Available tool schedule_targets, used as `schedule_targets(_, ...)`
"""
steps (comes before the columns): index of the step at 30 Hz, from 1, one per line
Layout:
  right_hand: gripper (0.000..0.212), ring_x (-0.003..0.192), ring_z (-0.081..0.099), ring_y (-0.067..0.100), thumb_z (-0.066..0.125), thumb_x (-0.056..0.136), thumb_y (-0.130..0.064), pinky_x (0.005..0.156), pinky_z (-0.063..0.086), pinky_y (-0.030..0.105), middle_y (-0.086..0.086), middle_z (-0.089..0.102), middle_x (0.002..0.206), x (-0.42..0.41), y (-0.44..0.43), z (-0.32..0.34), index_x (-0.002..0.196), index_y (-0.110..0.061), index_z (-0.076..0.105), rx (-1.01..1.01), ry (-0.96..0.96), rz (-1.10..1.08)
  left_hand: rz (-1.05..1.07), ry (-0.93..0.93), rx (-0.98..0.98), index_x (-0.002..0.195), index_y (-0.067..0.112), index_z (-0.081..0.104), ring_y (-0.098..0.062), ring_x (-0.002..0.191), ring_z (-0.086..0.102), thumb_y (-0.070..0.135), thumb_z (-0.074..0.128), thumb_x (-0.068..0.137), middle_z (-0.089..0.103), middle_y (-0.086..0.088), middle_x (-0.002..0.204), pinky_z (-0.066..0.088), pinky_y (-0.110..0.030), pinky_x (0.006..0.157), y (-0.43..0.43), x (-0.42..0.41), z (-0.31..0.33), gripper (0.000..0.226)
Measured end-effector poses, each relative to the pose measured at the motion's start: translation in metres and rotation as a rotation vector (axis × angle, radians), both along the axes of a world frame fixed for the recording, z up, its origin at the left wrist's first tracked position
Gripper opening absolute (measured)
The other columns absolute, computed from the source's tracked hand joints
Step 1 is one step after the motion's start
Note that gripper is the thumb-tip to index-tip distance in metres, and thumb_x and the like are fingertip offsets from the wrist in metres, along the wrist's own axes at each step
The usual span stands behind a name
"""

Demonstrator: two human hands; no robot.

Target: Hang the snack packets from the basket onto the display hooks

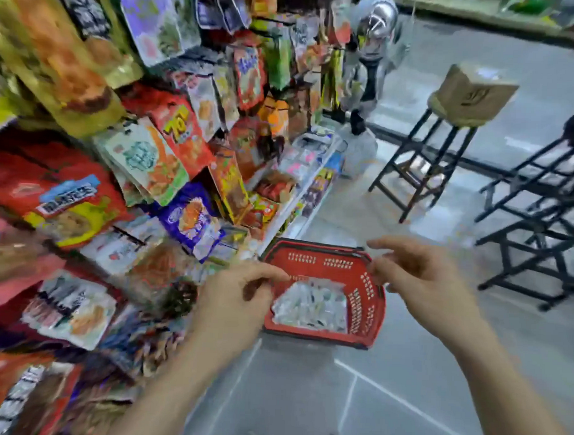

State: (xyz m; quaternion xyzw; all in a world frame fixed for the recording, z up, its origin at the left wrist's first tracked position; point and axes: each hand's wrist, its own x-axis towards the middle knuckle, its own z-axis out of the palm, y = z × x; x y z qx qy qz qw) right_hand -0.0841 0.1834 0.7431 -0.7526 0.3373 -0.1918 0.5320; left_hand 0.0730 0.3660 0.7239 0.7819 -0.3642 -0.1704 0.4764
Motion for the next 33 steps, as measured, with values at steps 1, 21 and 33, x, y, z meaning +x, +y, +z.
schedule_targets(1, 0.028, 0.066, 0.067, 0.003, 0.061, 0.090, -0.003, 0.062, 0.048, 0.016, -0.007, 0.073, 0.072, -0.013, -0.008, -0.020, 0.093, -0.030, 0.069, 0.027, 0.054, -0.020, -0.016, 0.045, 0.064, 0.076, 0.038, 0.070, 0.005, 0.072, 0.062, -0.004, 0.058, 0.083, 0.070, 0.022, 0.079, 0.042, -0.007, 0.063, -0.010, -0.008, -0.020, 0.045)
schedule_targets(21, 0.042, 0.115, 0.059, 0.029, 0.063, 0.089, -0.004, 0.099, 0.047, 0.050, 0.009, 0.058, 0.131, 0.020, -0.124, -0.439, 0.123, -0.027, 0.055, 0.930, 0.188, -0.506, -0.024, 0.427, 0.592, 0.109, 0.016, 0.066, -0.011, 0.080, 0.061, 0.004, 0.053, 0.090, 0.069, 0.002, 0.094, 0.041, -0.013, 0.065, -0.201, 0.025, -0.403, 0.025)
schedule_targets(33, 0.087, 0.110, 0.054, 0.025, 0.065, 0.085, -0.006, 0.095, 0.047, 0.042, 0.011, 0.037, 0.150, 0.117, -0.195, -0.775, 0.152, -0.031, 0.014, 0.899, 0.487, -0.476, -0.115, 0.502, 0.919, 0.141, 0.013, 0.040, -0.025, 0.121, 0.052, 0.024, 0.068, 0.086, 0.053, -0.006, 0.137, 0.041, -0.027, 0.096, -0.294, 0.086, -0.773, 0.062)
